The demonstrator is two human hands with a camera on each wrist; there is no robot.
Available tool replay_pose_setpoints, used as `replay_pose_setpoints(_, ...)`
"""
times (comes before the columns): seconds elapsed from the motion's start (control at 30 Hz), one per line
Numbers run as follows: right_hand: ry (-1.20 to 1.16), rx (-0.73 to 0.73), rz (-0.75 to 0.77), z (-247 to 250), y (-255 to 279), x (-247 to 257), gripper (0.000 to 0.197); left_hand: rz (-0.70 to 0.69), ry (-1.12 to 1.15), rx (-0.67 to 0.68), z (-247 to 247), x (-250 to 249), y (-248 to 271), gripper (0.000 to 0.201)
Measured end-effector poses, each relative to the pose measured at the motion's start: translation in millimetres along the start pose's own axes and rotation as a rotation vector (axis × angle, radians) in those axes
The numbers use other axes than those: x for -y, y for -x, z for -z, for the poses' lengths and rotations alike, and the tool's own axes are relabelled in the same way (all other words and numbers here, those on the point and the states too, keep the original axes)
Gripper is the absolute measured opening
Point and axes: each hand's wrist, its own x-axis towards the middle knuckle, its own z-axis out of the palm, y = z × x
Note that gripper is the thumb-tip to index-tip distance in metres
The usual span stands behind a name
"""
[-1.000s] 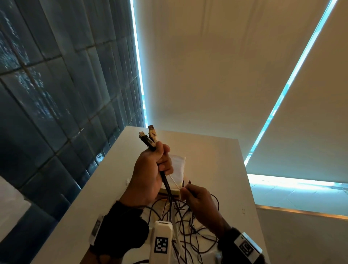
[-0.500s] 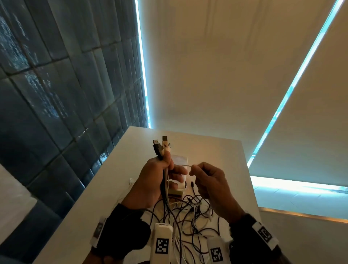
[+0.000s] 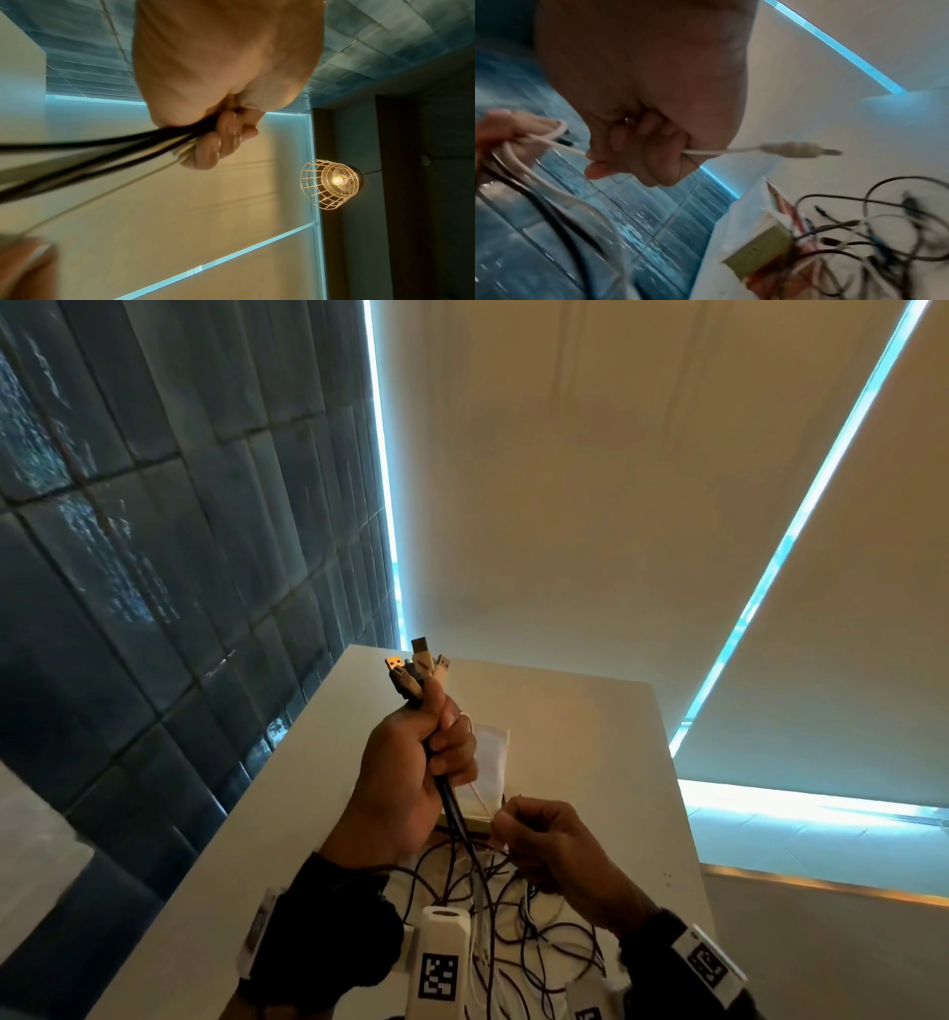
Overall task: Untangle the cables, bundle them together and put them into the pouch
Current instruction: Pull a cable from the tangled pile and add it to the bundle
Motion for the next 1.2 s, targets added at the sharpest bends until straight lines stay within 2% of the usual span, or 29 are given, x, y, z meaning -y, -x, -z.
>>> replay_pose_setpoints(0.1, 0.019, -0.059, -0.062, 3.7, 5.9, -30.1, 0.022, -0.015, -0.044, -0.006, 3.7, -0.7, -0.6, 0.035)
replay_pose_setpoints(0.2, 0.020, -0.056, -0.140, 3.6, 11.0, -53.2, 0.024, 0.004, -0.100, -0.036, 5.2, 3.2, 0.0, 0.038)
replay_pose_setpoints(0.3, 0.113, -0.085, -0.134, 3.4, 11.6, -55.5, 0.024, 0.040, -0.216, -0.060, 9.3, 3.1, -0.1, 0.040)
replay_pose_setpoints(0.43, 0.266, -0.385, -0.035, 32.7, 21.9, -59.5, 0.028, 0.131, -0.576, -0.022, 22.8, -9.9, -0.2, 0.044)
replay_pose_setpoints(0.53, 0.349, -0.514, -0.076, 58.0, 32.5, -64.5, 0.031, 0.157, -0.698, -0.034, 30.7, -17.4, 3.7, 0.047)
replay_pose_setpoints(0.6, 0.488, -0.423, -0.196, 68.8, 39.4, -71.0, 0.031, 0.073, -0.625, -0.074, 32.9, -23.6, 2.9, 0.045)
replay_pose_setpoints(0.67, 0.689, -0.187, -0.342, 68.2, 42.8, -76.7, 0.031, 0.005, -0.398, -0.058, 29.7, -29.4, -0.1, 0.039)
replay_pose_setpoints(0.7, 0.793, -0.127, -0.339, 63.1, 43.1, -73.2, 0.027, -0.004, -0.285, -0.032, 27.1, -31.0, -1.3, 0.037)
replay_pose_setpoints(0.73, 0.832, -0.134, -0.271, 55.8, 41.8, -66.0, 0.023, 0.007, -0.198, 0.006, 22.6, -30.9, -2.1, 0.035)
replay_pose_setpoints(0.8, 0.678, -0.266, -0.048, 31.2, 35.2, -35.4, 0.041, 0.053, -0.073, 0.099, 8.6, -22.1, -2.1, 0.031)
replay_pose_setpoints(0.83, 0.528, -0.267, 0.045, 16.9, 28.2, -17.3, 0.049, 0.072, -0.029, 0.135, 0.3, -14.6, -1.0, 0.029)
replay_pose_setpoints(0.9, 0.284, -0.146, 0.152, -11.8, 13.6, 15.6, 0.054, 0.068, -0.001, 0.173, -13.8, 2.0, -0.4, 0.031)
replay_pose_setpoints(0.97, 0.215, -0.048, 0.227, -31.2, 3.3, 26.3, 0.038, 0.019, -0.051, 0.156, -22.0, 11.1, -4.3, 0.033)
replay_pose_setpoints(1.03, 0.072, -0.077, 0.234, -34.8, 1.0, 30.5, 0.029, -0.017, -0.036, 0.121, -19.9, 8.2, -10.5, 0.032)
replay_pose_setpoints(1.1, -0.079, -0.065, 0.197, -22.7, 7.0, 27.3, 0.034, -0.019, 0.099, 0.104, -10.5, -2.2, -15.0, 0.029)
replay_pose_setpoints(1.2, -0.122, -0.008, 0.112, 3.7, 22.5, 16.8, 0.048, -0.094, 0.181, 0.081, 3.1, -20.9, -17.4, 0.031)
